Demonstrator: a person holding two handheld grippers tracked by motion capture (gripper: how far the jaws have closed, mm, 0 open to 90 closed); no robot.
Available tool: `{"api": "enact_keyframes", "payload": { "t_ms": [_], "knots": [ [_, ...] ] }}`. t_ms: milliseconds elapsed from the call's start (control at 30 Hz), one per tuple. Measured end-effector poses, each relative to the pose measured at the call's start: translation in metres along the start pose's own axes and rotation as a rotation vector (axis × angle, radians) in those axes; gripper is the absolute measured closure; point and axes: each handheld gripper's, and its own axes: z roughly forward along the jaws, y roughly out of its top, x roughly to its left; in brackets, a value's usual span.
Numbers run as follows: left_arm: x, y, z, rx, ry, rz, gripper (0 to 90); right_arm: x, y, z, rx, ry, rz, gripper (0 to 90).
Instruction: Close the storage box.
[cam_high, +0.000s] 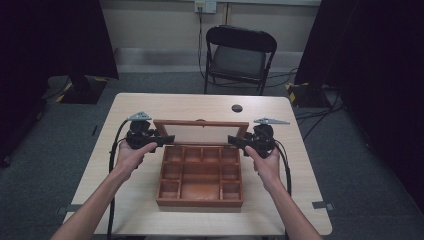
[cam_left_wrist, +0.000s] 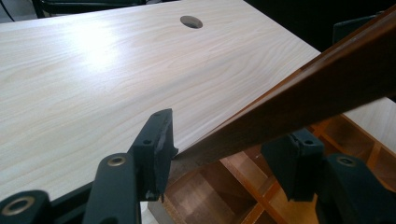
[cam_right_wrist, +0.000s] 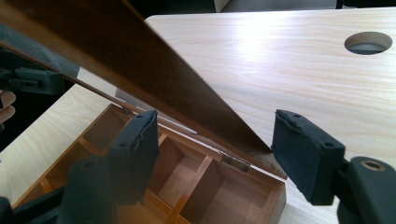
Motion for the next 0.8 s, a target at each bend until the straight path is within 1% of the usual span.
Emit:
{"api": "enact_keyframes", "payload": {
  "t_ms": [33, 67, 133, 200, 267, 367, 400, 433, 467, 667, 767, 800],
  "knots": [
    [-0.001, 0.000, -0.001, -0.008, -0.001, 0.000, 44.2, 0.000, 0.000, 0.000, 0.001, -0.002, -0.002, 31.9],
    [-0.001, -0.001, -0.004, -0.017, -0.009, -0.009, 44.3, 0.000, 0.000, -0.001, 0.003, -0.001, -0.007, 31.8],
    [0.000, -0.001, -0.006, -0.015, -0.008, -0.007, 44.4, 0.001, 0.000, -0.001, 0.006, 0.000, -0.008, 31.6],
    [-0.002, -0.003, -0.010, -0.030, -0.004, -0.015, 45.0, 0.001, -0.001, -0.001, 0.006, -0.003, -0.016, 31.5],
    [-0.003, -0.004, -0.011, -0.029, -0.005, -0.007, 45.1, 0.002, -0.001, -0.002, 0.009, -0.004, -0.017, 31.4],
    [-0.006, -0.006, -0.016, -0.037, 0.001, -0.003, 45.0, 0.003, -0.002, -0.003, 0.019, -0.001, -0.039, 31.0],
    [-0.006, -0.006, -0.017, -0.032, 0.006, -0.004, 44.8, 0.004, -0.002, -0.003, 0.018, -0.005, -0.045, 30.9],
    [-0.007, -0.007, -0.018, -0.035, 0.000, -0.013, 44.8, 0.005, -0.003, -0.003, 0.019, -0.010, -0.047, 30.9],
    [-0.007, -0.009, -0.021, -0.037, -0.008, -0.012, 44.5, 0.006, -0.004, -0.003, 0.010, -0.016, -0.053, 30.7],
    [-0.007, -0.013, -0.018, -0.035, -0.010, -0.010, 41.3, 0.006, -0.005, -0.003, 0.000, -0.018, -0.050, 30.5],
    [-0.006, -0.015, -0.017, -0.023, -0.016, -0.010, 40.6, 0.007, -0.006, -0.003, 0.002, -0.018, -0.062, 30.3],
    [-0.007, -0.015, -0.017, -0.027, -0.012, -0.012, 40.6, 0.007, -0.007, -0.004, 0.002, -0.018, -0.064, 30.3]
  ]
}}
